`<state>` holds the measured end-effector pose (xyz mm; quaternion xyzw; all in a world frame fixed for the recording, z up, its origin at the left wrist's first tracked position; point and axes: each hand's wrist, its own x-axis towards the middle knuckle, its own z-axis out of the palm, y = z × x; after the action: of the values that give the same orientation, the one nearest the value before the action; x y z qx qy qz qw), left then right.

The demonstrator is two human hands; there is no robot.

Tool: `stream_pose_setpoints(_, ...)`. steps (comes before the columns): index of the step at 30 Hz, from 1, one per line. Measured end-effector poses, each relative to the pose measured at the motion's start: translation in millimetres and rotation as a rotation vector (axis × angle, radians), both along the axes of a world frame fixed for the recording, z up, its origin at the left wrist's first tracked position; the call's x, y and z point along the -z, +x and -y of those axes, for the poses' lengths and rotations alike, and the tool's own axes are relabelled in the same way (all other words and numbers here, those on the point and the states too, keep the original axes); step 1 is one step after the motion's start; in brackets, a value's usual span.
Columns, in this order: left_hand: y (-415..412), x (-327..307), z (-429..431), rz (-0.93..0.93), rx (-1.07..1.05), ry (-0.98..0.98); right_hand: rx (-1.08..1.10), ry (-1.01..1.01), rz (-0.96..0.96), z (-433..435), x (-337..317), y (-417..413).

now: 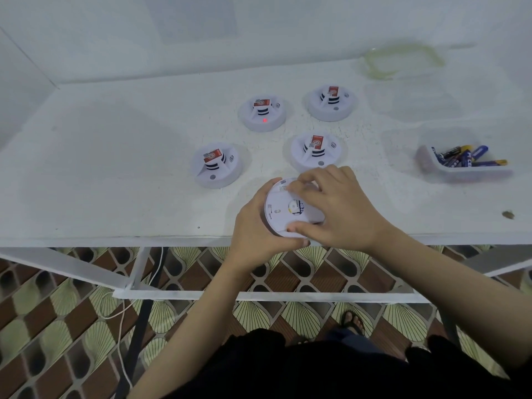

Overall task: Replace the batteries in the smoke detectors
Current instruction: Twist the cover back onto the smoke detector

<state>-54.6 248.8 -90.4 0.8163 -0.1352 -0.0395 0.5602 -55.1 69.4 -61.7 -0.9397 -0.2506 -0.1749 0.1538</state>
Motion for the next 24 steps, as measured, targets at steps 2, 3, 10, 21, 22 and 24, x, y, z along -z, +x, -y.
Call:
stream_pose_setpoints(2, -1, -3, 1, 0.021, -0.005, 0.011, 0.017, -0.030, 0.025, 0, 0, -1)
stream_pose_setpoints(3, -1, -4, 2, 0.030, -0.008, 0.021, 0.022, -0.042, 0.037, -1, 1, -1)
stream_pose_setpoints(10, -1, -3, 3, 0.035, -0.037, 0.039, 0.069, -0.095, 0.113, -4, 2, -1)
stream_pose_setpoints(21, 3, -1, 1, 0.037, -0.020, 0.021, 0.009, 0.016, -0.073, 4, -3, 6)
stream_pose_setpoints(22, 3, 0, 0, 0.034, -0.014, 0.021, -0.014, 0.059, -0.113, 8, -3, 8)
stream_pose_setpoints(24, 4, 1, -2, 0.020, -0.005, 0.015, -0.029, 0.128, -0.177, 17, -4, 11)
